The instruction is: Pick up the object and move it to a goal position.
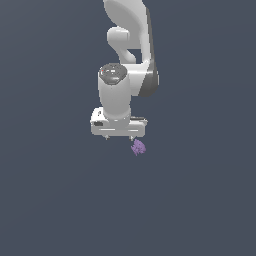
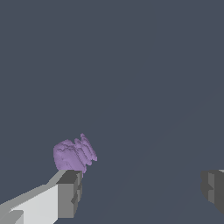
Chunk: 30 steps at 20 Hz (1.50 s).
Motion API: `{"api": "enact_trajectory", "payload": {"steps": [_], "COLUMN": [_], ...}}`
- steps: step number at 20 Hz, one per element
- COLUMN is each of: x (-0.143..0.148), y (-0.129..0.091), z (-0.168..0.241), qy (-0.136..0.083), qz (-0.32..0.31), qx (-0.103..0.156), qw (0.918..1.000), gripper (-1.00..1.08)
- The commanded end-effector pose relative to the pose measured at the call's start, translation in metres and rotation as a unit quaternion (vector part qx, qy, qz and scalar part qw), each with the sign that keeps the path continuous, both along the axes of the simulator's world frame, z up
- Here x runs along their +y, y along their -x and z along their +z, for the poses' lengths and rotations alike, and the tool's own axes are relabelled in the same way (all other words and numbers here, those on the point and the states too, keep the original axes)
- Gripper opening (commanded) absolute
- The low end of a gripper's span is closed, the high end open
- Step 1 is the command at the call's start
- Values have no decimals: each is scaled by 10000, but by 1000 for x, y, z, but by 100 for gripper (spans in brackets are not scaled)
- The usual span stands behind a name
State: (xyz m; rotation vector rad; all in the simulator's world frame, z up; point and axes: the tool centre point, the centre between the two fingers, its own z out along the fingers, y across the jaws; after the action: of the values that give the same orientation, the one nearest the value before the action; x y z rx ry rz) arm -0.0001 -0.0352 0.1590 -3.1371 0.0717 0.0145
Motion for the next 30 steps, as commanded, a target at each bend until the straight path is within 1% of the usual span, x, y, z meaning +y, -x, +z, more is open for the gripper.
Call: {"api": "enact_trajectory", "payload": {"steps": [1,6,9,13,16,19,24,27,30], "x": [-1,-1,2,12,23,39,65,76,83], "y": [0,0,1,3,6,11,21,26,29], "z": [-1,0,-3,-13,-23,-37,-59,-68,-73], "qy": [9,5,10,21,30,36,28,20,12], "qz": [36,18,107,387,710,1136,1857,2153,2343], "qx": [0,0,-1,-3,-7,-14,-30,-39,-46], "qw": [10000,10000,9999,9992,9975,9935,9826,9765,9721], "gripper": [100,100,100,100,100,100,100,100,100]}}
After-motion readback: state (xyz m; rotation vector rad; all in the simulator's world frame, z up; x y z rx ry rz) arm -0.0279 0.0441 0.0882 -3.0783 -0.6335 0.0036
